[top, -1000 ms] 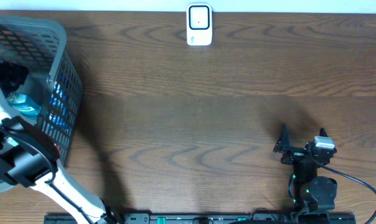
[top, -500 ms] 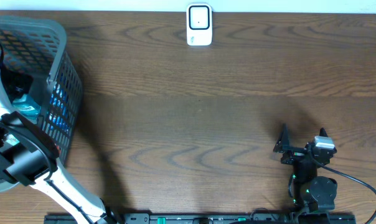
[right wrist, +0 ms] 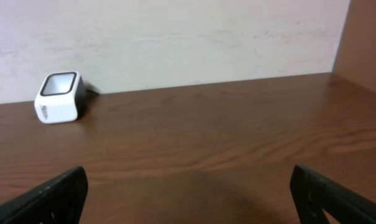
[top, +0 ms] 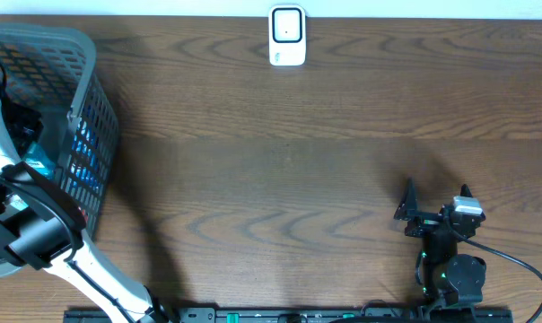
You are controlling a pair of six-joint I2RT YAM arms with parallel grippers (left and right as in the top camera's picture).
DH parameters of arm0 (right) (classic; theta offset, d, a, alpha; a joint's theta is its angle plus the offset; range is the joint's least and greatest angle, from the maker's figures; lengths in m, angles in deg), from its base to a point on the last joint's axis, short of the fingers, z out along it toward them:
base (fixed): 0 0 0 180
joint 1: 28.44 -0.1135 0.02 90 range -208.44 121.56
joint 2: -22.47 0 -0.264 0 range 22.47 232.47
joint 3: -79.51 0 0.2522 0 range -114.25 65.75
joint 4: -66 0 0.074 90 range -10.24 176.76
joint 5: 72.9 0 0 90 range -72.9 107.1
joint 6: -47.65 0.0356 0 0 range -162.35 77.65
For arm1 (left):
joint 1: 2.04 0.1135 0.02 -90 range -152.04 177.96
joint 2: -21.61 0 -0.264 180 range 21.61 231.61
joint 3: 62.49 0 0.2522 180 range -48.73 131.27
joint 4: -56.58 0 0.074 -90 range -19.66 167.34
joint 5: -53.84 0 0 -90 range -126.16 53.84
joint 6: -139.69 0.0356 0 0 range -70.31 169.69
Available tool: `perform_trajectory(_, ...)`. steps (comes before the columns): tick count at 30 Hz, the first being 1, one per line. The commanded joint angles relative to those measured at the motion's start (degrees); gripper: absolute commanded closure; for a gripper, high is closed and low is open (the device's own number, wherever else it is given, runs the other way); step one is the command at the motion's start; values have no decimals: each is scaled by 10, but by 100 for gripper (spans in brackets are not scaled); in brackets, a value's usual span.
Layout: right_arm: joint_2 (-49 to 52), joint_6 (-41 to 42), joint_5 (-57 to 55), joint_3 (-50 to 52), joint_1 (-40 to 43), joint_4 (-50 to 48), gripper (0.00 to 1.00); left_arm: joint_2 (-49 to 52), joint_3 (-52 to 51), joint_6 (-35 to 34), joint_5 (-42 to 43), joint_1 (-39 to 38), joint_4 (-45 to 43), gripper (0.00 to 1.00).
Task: Scan the item barcode
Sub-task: 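Lift the teal bottle out and set it on the table near the scanner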
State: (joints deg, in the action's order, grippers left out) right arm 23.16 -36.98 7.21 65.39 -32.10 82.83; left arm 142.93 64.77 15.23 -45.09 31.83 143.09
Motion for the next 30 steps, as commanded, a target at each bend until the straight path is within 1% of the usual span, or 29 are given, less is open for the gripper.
perform_trajectory(1,-3,-7,-2,0,-6,2,1,-14,-13,11,10,2,7,65)
perform_trajectory(7,-3,-7,-2,0,-6,2,1,-86,6,16,17,2,6,63)
perform_trajectory(12,-3,-7,-2,0,-6,2,1,-178,7,16,50,5,-5,61)
perform_trajectory(17,-3,-7,-2,0,-6,2,1,-269,8,16,66,5,3,61)
perform_trajectory(20,-3,-7,-2,0,-6,2,1,-326,8,25,105,5,5,61)
perform_trajectory(26,-3,-7,-2,0,-6,2,1,-419,8,45,223,-13,4,61)
perform_trajectory(27,-3,-7,-2,0,-6,2,1,-436,8,62,244,-34,5,61)
perform_trajectory(30,-3,-7,-2,0,-6,2,1,-453,7,89,252,-85,9,60)
